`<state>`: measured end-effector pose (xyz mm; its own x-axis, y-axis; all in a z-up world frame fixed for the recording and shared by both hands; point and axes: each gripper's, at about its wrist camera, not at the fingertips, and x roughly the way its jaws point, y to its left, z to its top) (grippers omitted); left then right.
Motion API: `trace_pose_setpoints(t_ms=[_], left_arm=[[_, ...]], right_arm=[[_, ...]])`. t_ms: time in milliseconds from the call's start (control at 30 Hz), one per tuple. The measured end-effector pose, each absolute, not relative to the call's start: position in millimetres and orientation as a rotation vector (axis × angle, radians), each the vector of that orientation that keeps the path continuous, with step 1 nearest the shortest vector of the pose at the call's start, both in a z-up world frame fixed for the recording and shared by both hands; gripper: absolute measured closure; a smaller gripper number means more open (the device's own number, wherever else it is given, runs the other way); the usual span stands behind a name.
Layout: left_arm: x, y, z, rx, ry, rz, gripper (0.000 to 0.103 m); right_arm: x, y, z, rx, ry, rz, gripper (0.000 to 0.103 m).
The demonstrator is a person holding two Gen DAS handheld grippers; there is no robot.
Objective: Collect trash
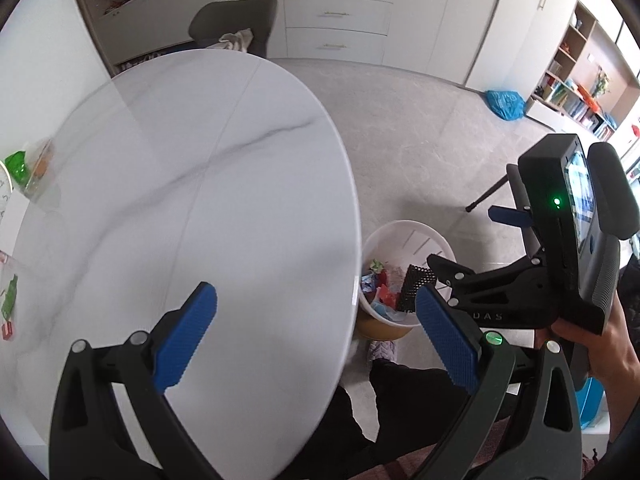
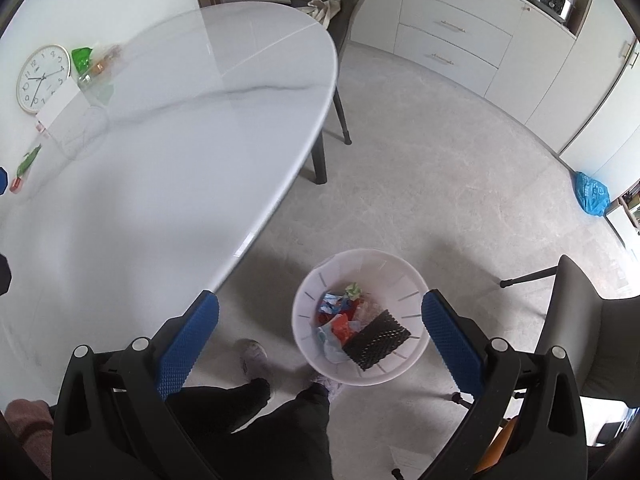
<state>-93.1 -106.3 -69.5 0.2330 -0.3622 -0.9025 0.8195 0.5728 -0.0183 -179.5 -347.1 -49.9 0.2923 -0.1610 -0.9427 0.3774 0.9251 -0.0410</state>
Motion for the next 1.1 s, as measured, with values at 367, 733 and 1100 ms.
trace_pose_setpoints(t_ms=[367,733,1100], left_arm=[[-50.1,-59.4,-70.7,0.432,1.058,-0.752,0.008],[-1.1,16.9,-13.7,0.120,0.988,-0.308,0.008],[-49.4,26.2,53.7,-0.038,0.866,-0.039,0.008]], right_arm=[[-134.6,-289.8,-43.4,0.147,1.218,-0.277,0.002],[-50.1,-249.1,27.0,0.032,1.007,-0.038,0.002],[-66.3,-235.7,143.1,-0.092,0.755,0.126,0.002]])
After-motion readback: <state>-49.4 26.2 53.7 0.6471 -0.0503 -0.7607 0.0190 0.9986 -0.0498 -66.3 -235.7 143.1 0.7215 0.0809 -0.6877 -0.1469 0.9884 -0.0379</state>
